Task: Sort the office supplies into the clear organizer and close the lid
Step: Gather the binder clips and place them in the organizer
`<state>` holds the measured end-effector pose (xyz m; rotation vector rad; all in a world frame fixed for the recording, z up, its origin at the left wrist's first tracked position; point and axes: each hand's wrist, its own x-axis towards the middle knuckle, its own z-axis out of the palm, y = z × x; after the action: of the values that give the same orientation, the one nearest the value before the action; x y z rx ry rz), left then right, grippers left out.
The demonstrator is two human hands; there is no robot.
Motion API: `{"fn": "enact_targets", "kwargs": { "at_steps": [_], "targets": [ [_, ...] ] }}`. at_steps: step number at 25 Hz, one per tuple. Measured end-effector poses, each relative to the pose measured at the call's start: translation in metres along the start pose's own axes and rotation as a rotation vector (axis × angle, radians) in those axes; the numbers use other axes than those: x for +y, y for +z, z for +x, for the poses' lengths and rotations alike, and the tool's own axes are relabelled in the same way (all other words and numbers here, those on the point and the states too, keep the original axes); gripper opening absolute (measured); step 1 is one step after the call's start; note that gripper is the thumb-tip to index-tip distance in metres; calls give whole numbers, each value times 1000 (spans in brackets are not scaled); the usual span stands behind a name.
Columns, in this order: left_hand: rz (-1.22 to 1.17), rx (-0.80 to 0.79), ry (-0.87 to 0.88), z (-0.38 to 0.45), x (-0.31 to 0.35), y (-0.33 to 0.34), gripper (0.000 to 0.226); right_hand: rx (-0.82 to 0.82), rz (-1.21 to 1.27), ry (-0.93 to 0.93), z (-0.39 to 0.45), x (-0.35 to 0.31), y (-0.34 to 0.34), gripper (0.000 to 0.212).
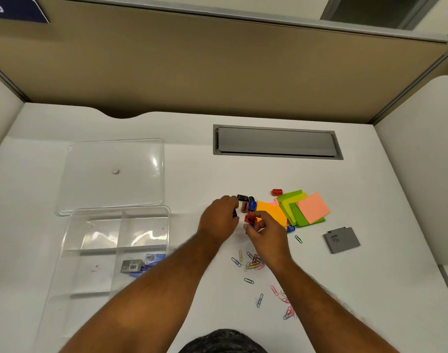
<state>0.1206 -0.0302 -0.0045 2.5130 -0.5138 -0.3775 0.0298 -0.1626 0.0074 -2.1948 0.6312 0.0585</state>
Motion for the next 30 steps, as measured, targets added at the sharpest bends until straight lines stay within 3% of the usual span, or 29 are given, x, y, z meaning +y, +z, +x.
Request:
{"fn": "enact_targets", "kwargs": {
  "at_steps": [4,7,10,14,18,22,30],
  "targets": [
    [-126,206,-2,-46,-18,-56,23,-50,72,-70,-6,-35,24,30],
    [-113,316,-120,-92,-65,-99,22,-172,18,-223,-20,-73,60,28],
    [-55,219,-286,-120,-110,-123,25,-270,-115,-429,-36,-107,98,31],
    [34,108,-336,-127,-141,-123,38,-328,-395,-553,-43,-133,139,33],
    [105,105,-338,-126,-146,-116,51,-278,-374,-525,-39,-135,143,45],
    [107,163,-276,-119,-134,-106,45,-133,-315,-470,-36,-116,115,39],
    [132,108,35,-50,-51,-61,33,52,-180,-150,5,-29,30,29]
  ]
}}
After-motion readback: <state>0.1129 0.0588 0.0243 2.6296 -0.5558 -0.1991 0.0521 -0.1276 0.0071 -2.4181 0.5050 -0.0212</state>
